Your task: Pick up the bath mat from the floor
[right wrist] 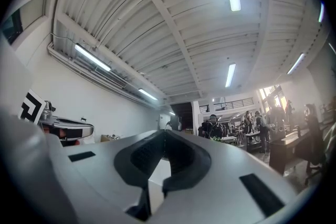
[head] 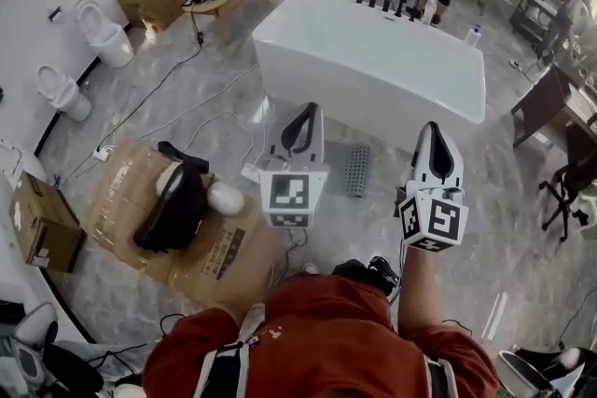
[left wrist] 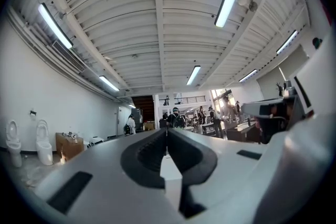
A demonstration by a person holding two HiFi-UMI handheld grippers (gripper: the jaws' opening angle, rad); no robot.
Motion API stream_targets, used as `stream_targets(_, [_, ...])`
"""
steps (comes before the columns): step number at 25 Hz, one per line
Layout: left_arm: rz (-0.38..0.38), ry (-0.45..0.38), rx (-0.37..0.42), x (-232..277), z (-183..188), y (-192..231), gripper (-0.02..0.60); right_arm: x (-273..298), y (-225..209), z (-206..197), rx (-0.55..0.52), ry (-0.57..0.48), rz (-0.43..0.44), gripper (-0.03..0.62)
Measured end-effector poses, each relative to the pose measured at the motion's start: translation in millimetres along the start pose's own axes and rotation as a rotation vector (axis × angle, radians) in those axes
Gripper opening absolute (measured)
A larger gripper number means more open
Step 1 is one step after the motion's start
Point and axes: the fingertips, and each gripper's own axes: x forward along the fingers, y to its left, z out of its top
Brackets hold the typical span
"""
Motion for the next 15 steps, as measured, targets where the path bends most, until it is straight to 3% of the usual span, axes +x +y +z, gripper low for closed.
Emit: stream_targets(15, [0.011,-0.019,-0.019,-13,-6,26,0.017,0,35,-9,-0.026,0.006,0.007,0.012])
